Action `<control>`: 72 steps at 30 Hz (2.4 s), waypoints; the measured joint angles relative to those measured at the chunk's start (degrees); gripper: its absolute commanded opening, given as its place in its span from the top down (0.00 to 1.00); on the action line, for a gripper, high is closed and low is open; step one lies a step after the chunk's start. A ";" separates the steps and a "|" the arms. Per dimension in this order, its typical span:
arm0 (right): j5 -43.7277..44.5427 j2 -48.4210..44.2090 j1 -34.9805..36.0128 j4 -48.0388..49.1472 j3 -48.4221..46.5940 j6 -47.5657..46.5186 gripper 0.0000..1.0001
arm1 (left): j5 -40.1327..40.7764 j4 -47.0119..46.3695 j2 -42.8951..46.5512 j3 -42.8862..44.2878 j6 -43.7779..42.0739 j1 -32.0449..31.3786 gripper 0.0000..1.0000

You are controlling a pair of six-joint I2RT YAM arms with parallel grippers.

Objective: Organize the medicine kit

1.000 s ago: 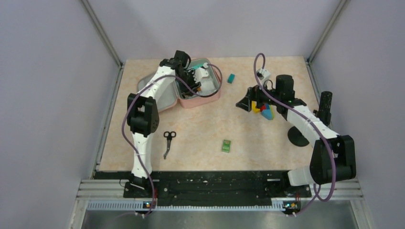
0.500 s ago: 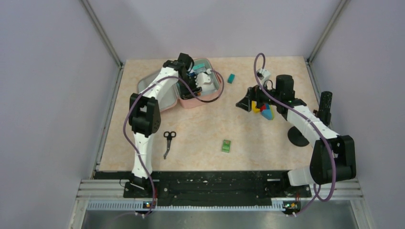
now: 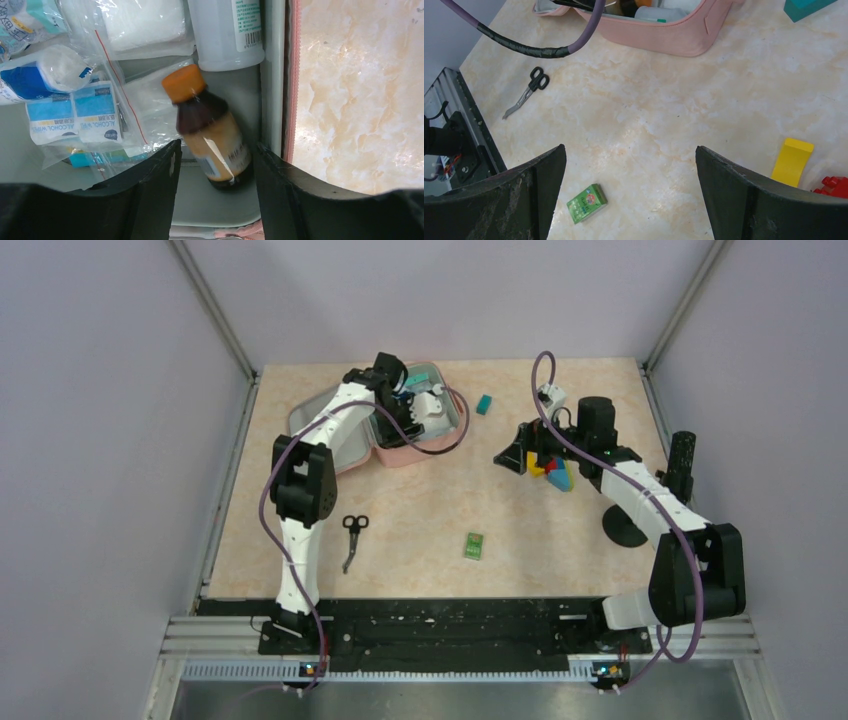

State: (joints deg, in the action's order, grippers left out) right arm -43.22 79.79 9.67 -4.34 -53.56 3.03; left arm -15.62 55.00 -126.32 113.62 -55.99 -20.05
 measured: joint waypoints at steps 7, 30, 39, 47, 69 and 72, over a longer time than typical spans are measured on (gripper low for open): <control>-0.15 0.00 0.00 -0.02 0.00 0.00 0.01 | -1.42 -1.40 0.35 -0.09 2.40 -0.02 0.40; -1.07 2.86 0.00 2.29 0.04 1.27 0.05 | 10.19 -21.35 54.49 -65.05 54.55 -0.13 0.53; -1.49 4.07 0.00 3.50 0.04 2.73 0.06 | 18.75 -24.06 52.96 -68.81 66.10 1.62 0.51; -1.49 4.07 0.02 3.50 0.04 2.71 0.06 | 19.93 -21.99 39.34 -64.22 69.81 3.04 0.70; -0.83 2.03 -0.11 -3.15 -0.24 -2.67 0.06 | 7.41 -24.00 24.15 -49.66 51.39 -12.46 0.90; -0.81 1.57 -0.11 -4.00 -0.26 -2.93 0.06 | 3.63 -23.74 20.68 -45.38 49.53 -13.51 0.83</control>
State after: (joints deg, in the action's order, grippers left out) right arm -44.03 81.36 9.56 -8.34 -53.82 0.10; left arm -11.99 31.27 -105.65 68.25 -6.46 -33.56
